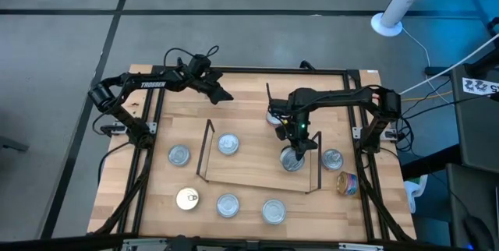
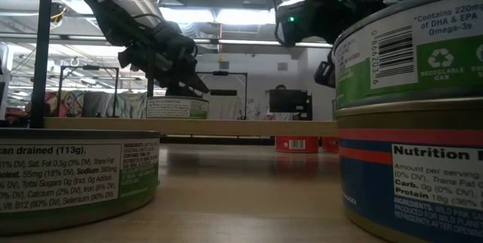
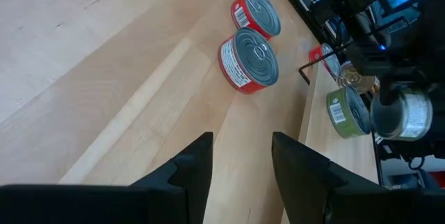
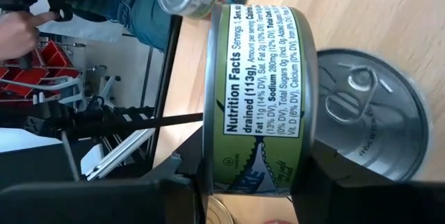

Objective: Stack canned seafood by type on shelf
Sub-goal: Stack the green tuna can on top of the green tuna can on the shelf

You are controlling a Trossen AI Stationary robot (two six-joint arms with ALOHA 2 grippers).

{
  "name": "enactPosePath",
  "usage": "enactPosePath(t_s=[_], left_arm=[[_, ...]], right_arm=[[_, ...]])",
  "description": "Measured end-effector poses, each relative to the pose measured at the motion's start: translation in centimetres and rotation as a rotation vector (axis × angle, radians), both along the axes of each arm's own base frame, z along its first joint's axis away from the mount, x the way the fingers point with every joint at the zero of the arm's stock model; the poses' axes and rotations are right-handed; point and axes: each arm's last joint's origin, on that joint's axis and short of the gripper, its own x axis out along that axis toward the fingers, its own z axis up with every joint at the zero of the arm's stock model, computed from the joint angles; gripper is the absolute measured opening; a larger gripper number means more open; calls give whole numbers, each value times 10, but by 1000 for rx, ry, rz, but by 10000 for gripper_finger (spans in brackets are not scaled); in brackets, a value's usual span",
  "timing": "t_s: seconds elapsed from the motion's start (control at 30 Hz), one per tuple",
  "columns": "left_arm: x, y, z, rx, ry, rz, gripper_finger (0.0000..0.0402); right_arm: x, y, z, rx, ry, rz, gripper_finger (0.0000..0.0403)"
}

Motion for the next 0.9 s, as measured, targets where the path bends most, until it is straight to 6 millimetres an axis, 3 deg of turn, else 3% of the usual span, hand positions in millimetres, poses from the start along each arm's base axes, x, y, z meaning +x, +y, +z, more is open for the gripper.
enactPosePath(t_s=[0.9], left_arm=[[0, 0, 0, 9, -1, -5, 143]], right_arm=[[-3, 0, -6, -11, 92, -63, 134]])
